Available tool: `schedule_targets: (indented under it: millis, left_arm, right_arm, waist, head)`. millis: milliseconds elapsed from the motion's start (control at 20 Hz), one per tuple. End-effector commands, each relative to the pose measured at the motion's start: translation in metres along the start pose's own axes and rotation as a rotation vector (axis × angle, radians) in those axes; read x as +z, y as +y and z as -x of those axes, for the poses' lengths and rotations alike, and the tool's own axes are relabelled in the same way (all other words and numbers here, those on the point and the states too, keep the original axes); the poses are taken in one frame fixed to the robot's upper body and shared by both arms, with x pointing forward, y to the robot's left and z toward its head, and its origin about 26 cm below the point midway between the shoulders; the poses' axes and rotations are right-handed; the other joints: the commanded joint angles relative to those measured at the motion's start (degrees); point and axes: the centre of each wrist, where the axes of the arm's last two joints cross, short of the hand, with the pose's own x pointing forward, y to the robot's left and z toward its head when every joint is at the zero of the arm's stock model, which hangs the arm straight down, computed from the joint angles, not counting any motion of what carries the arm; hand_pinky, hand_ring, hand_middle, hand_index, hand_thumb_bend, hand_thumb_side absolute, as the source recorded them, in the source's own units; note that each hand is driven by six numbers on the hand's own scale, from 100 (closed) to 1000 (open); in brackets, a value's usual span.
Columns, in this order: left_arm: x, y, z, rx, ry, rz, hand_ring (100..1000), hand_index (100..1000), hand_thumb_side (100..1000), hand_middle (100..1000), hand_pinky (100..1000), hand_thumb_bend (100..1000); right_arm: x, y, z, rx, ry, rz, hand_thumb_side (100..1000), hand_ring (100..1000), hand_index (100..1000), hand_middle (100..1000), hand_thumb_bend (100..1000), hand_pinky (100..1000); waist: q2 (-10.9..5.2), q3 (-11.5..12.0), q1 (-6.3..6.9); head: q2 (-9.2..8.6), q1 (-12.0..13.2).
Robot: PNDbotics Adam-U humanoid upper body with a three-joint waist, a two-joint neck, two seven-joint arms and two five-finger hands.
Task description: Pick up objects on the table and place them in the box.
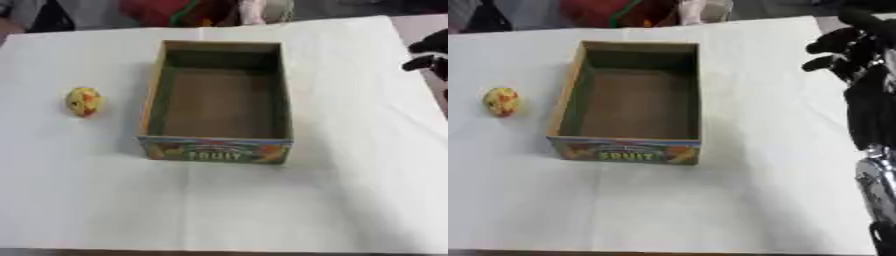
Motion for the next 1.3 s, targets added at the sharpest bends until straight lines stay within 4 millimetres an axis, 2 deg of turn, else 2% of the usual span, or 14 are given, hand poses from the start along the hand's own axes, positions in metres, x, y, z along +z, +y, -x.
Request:
schedule_targets:
  millis: [50, 100, 150, 200, 450, 650, 950, 1300]
  left_arm:
    - [-0.009, 0.002, 0.02, -0.108, 0.015, 0.137, 751, 948, 1000, 799, 596, 716]
    - [-0.013, -0.003, 0.023, -0.115, 0.019, 0.176, 757, 949, 1000, 802, 599, 724]
    - [-0.017, -0.01, 0.025, -0.115, 0.025, 0.21, 813, 952, 1000, 824, 633, 723]
    - [-0.021, -0.017, 0.025, -0.107, 0.029, 0.238, 828, 954, 1000, 834, 646, 721]
    - [-0.034, -0.056, 0.016, -0.044, 0.018, 0.388, 835, 979, 995, 849, 647, 709]
    - [-0.038, -0.073, 0.007, -0.058, -0.017, 0.482, 838, 974, 919, 853, 648, 685]
    - [-0.036, -0.085, 0.007, 0.001, -0.037, 0.621, 827, 964, 808, 835, 647, 694]
    - [-0.032, -0.088, 0.012, 0.105, -0.072, 0.746, 817, 946, 774, 822, 645, 700]
  right_arm:
    - [-0.007, -0.002, -0.009, 0.007, -0.033, -0.027, 916, 658, 815, 585, 100, 559]
    - [-0.007, -0.002, -0.009, 0.005, -0.032, -0.029, 917, 658, 815, 585, 100, 559]
    - [-0.007, -0.001, -0.009, 0.004, -0.031, -0.032, 917, 658, 815, 585, 100, 559]
    - [-0.007, -0.001, -0.009, 0.004, -0.029, -0.034, 918, 659, 815, 585, 100, 558]
    - [-0.007, 0.002, -0.008, -0.008, -0.025, -0.045, 919, 659, 816, 585, 100, 558]
    - [-0.008, 0.002, -0.008, -0.011, -0.024, -0.049, 921, 660, 816, 585, 100, 559]
    - [-0.008, 0.003, -0.008, -0.013, -0.024, -0.05, 924, 660, 817, 585, 100, 559]
    - [-0.007, 0.003, -0.008, -0.014, -0.016, -0.047, 925, 661, 818, 585, 100, 559]
  waist:
    - [-1.09, -0.2, 0.05]
    - [-1.1, -0.3, 0.06]
    - [-1.1, -0.3, 0.07]
    - [-1.12, -0.3, 0.08]
    - [-1.12, -0.2, -0.06]
    - [-0.9, -0.5, -0.09]
    - [-0.7, -0.6, -0.01]
    - [-0.69, -0.6, 0.0]
  head:
    - [0.56, 0.9]
    - [0.43, 1.1]
    - [0.27, 1.3]
    - [0.16, 1.5]
    - [-0.61, 2.0]
    - [-1.38, 1.9]
    - [-1.61, 0.2]
    - [-1.5, -0.6]
